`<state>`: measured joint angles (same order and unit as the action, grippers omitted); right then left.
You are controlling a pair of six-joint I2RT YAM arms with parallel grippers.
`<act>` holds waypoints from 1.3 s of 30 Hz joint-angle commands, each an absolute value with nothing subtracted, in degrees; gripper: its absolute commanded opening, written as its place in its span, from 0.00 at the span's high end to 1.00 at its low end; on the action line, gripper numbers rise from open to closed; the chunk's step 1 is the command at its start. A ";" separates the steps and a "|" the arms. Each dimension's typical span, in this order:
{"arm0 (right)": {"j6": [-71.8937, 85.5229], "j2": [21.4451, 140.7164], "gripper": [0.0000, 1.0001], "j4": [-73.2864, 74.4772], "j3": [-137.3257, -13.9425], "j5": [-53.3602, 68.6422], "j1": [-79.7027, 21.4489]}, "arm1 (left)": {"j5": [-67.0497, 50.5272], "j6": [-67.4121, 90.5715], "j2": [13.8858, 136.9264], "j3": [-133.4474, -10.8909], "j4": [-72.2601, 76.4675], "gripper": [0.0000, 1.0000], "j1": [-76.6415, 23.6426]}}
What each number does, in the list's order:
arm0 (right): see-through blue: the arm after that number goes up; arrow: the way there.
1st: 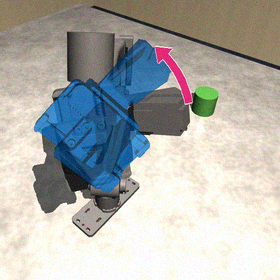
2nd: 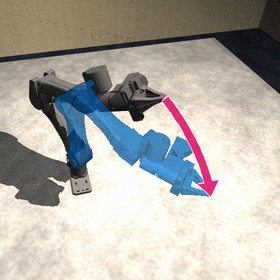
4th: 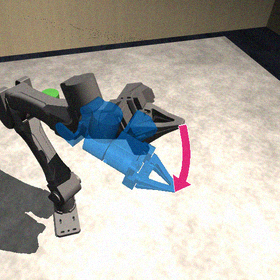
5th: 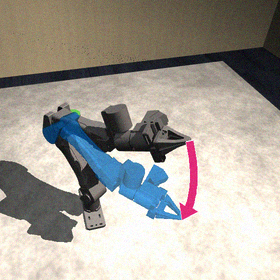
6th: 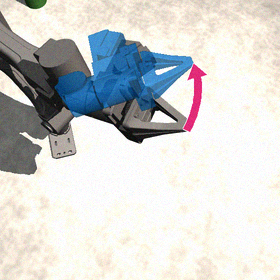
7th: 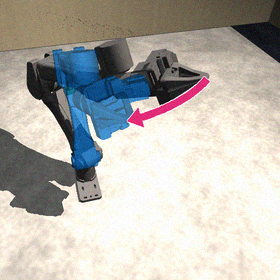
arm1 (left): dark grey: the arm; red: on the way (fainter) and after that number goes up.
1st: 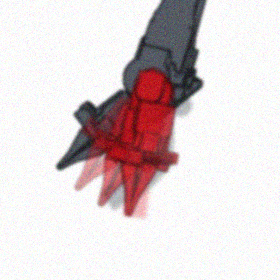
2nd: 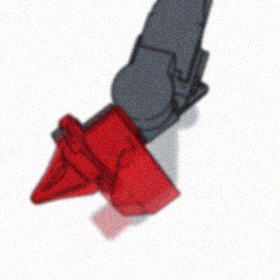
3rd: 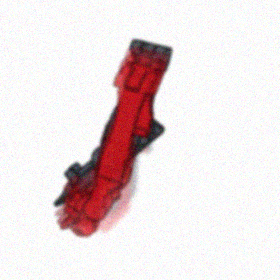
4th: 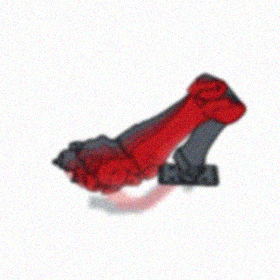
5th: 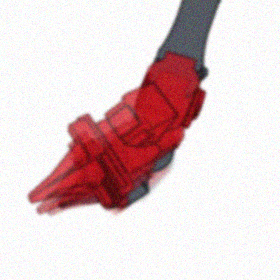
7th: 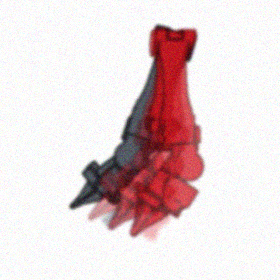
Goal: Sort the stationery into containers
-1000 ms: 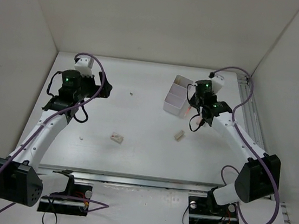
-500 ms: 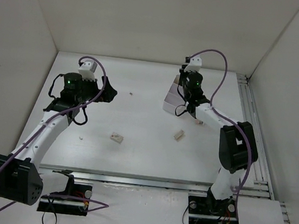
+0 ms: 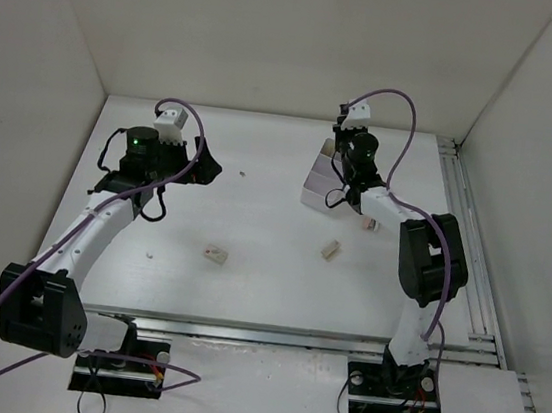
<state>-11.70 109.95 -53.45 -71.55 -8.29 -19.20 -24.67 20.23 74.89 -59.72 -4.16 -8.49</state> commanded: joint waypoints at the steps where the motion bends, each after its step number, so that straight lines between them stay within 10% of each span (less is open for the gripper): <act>1: -11.78 109.07 1.00 -61.00 -75.15 -6.51 -17.93 | -25.93 19.16 73.92 -63.46 -2.11 0.00 -8.70; 16: -7.30 111.36 0.91 -62.49 -71.20 -5.27 -17.23 | -18.99 19.95 69.17 -61.08 -5.36 0.00 -8.70; 26: -0.27 102.23 0.38 -62.49 -64.26 -4.04 -17.84 | -16.00 23.20 67.42 -60.56 -8.60 0.00 -8.70; 30: 2.45 93.99 0.02 -62.40 -60.92 -4.13 -19.24 | -14.94 25.75 64.61 -58.46 -11.60 0.00 -8.70; 35: 8.68 83.61 0.02 -55.84 -54.94 -9.21 -21.88 | -13.80 29.26 58.64 -52.48 -14.23 0.00 -10.19; 39: 21.32 73.32 0.02 -17.46 -59.13 -16.33 -22.15 | -12.66 31.02 54.76 -45.29 -15.03 0.00 -13.61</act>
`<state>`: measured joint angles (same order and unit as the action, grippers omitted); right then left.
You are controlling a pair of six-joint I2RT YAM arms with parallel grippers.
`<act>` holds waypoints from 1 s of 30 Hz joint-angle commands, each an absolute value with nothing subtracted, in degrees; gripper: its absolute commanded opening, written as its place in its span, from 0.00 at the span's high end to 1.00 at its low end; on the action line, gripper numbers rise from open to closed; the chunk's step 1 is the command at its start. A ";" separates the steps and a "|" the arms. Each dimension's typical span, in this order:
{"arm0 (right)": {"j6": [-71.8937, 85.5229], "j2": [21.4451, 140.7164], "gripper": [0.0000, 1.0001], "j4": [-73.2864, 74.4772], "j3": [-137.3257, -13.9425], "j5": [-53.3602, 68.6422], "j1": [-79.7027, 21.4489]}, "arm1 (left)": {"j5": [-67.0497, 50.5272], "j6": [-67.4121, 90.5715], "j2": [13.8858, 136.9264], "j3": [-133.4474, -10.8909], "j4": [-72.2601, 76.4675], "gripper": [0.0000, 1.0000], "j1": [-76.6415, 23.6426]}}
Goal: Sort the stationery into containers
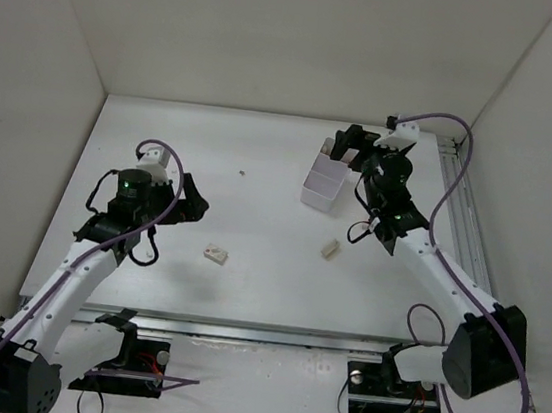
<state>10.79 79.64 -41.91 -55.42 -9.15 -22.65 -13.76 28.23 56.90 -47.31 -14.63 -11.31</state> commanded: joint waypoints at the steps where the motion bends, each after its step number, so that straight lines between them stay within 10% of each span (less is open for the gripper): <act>1: 22.05 72.69 0.02 -12.27 -61.50 -18.96 -21.97 | -12.22 31.03 54.15 -44.48 -15.20 0.00 -14.58; 16: 32.17 60.82 0.02 22.93 -50.28 -14.51 -18.11 | -4.49 32.26 60.29 -42.71 -14.50 0.00 -29.35; 30: 40.16 87.95 0.03 19.61 -55.37 -5.63 -26.89 | -2.82 29.36 58.89 -44.38 -16.08 0.00 -31.64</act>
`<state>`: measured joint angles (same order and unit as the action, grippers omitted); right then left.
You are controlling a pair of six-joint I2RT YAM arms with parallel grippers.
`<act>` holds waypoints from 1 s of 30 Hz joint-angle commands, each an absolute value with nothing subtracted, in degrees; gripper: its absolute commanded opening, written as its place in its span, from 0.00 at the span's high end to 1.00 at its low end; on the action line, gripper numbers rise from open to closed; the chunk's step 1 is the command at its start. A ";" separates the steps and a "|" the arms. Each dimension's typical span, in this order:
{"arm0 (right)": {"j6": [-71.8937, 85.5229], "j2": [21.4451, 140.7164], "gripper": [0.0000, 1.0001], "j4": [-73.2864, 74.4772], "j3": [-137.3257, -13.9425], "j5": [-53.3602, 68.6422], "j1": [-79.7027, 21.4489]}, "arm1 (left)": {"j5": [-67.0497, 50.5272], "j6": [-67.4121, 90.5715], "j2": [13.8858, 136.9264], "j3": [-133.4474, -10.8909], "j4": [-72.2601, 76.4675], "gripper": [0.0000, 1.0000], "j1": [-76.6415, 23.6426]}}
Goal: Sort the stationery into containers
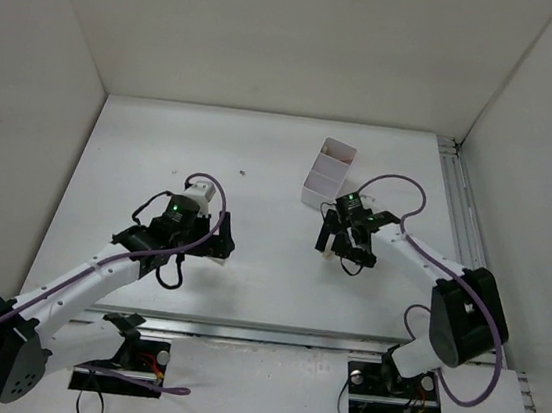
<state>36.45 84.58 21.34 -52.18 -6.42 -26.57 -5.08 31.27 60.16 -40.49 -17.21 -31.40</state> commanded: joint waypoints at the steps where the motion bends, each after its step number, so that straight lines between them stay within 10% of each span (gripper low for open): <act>1: 40.60 89.02 0.03 18.82 -55.37 -5.45 -26.89 | -2.55 29.27 58.71 -44.38 -16.08 0.00 -31.64; 12: 42.10 98.61 0.21 15.21 -59.15 -7.20 -27.16 | -2.64 28.92 59.59 -45.53 -14.68 0.00 -32.17; 20: 39.99 95.63 0.98 15.12 -58.10 -7.03 -27.07 | -1.85 27.95 61.61 -47.11 -15.29 0.00 -32.17; 30: 28.40 86.66 1.00 15.03 -63.01 -12.38 -27.25 | -2.81 27.07 63.10 -47.81 -13.54 0.00 -32.17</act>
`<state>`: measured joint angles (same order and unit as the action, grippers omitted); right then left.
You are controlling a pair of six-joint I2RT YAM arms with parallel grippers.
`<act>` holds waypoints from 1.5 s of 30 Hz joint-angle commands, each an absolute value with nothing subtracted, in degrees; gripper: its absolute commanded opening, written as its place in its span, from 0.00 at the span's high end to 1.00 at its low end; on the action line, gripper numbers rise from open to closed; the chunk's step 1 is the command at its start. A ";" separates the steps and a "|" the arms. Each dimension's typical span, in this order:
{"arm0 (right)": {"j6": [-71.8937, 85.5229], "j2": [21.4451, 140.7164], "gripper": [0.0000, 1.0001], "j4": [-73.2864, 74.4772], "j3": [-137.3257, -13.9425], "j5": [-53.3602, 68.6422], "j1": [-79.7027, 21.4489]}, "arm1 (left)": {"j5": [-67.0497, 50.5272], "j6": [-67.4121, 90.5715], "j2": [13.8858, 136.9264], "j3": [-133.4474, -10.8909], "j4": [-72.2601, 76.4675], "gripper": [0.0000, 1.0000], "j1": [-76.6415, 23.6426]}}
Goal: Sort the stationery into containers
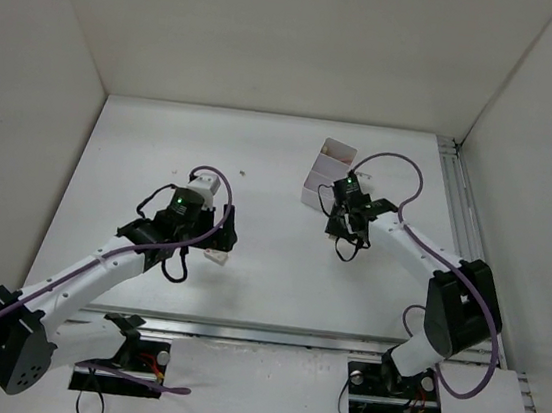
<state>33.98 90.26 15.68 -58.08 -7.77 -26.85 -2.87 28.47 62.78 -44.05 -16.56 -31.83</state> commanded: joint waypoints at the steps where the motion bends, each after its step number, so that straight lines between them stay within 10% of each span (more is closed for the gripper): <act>1: 26.91 86.66 1.00 15.03 -64.24 -13.09 -27.25 | -2.73 26.98 63.19 -47.90 -13.45 0.00 -32.17; 19: -36.62 100.81 1.00 10.89 -85.87 8.44 -23.91 | -0.26 23.82 60.38 -49.66 -15.64 0.00 -32.17; 45: -48.87 115.05 0.97 13.27 -97.30 -1.85 -23.29 | 3.08 25.40 63.63 -51.85 -17.58 0.00 -32.17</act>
<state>-47.99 115.79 14.33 -94.30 0.01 -23.86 2.42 24.75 62.94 -48.31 -18.28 -31.83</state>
